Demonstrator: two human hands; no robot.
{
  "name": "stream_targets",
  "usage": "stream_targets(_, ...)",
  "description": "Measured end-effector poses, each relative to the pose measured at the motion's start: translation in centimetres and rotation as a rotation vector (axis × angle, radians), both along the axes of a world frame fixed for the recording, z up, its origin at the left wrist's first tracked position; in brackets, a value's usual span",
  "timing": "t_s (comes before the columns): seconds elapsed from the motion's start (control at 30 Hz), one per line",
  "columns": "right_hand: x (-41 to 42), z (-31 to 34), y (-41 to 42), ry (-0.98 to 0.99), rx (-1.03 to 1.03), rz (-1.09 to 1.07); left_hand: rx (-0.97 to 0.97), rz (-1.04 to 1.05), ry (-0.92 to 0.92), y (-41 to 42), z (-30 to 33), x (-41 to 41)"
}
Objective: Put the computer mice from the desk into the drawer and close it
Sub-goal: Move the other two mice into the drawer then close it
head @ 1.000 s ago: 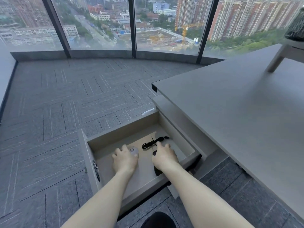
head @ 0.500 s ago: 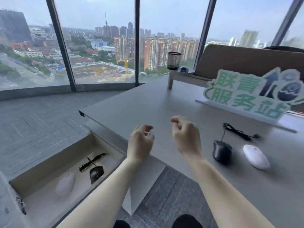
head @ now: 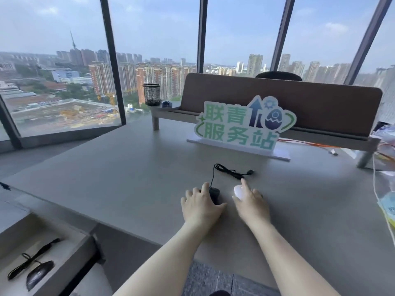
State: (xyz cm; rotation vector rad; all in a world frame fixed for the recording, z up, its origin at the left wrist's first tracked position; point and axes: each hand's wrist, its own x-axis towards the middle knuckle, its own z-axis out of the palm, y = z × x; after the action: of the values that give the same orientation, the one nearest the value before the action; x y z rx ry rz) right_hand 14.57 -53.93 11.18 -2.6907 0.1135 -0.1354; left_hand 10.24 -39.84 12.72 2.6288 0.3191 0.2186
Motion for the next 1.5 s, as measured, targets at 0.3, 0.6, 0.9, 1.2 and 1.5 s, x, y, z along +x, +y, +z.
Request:
stream_targets(0.3,-1.6,3.4,2.5,-0.236,0.375,0.128,-0.205,0.159,-0.276,4.2,2.2,-0.7)
stream_targets(0.6,-9.2,9.6,17.2,-0.367,0.761,0.494,-0.308,0.362,-0.721,19.5,9.8,-10.9)
stream_targets(0.9,-16.3,4.9,34.2,-0.010,0.640,0.877,-0.211,0.728,-0.760,34.0,6.1,-22.8)
stream_targets(1.2,-21.6,-4.8,47.3,0.438,0.184,0.924,-0.195,1.015,-0.329,43.7,-4.3,-29.2)
stream_targets(1.5,-21.8,-12.4,52.8,0.552,-0.342,0.877,0.158,0.860,0.379,45.3,-11.2,-27.8)
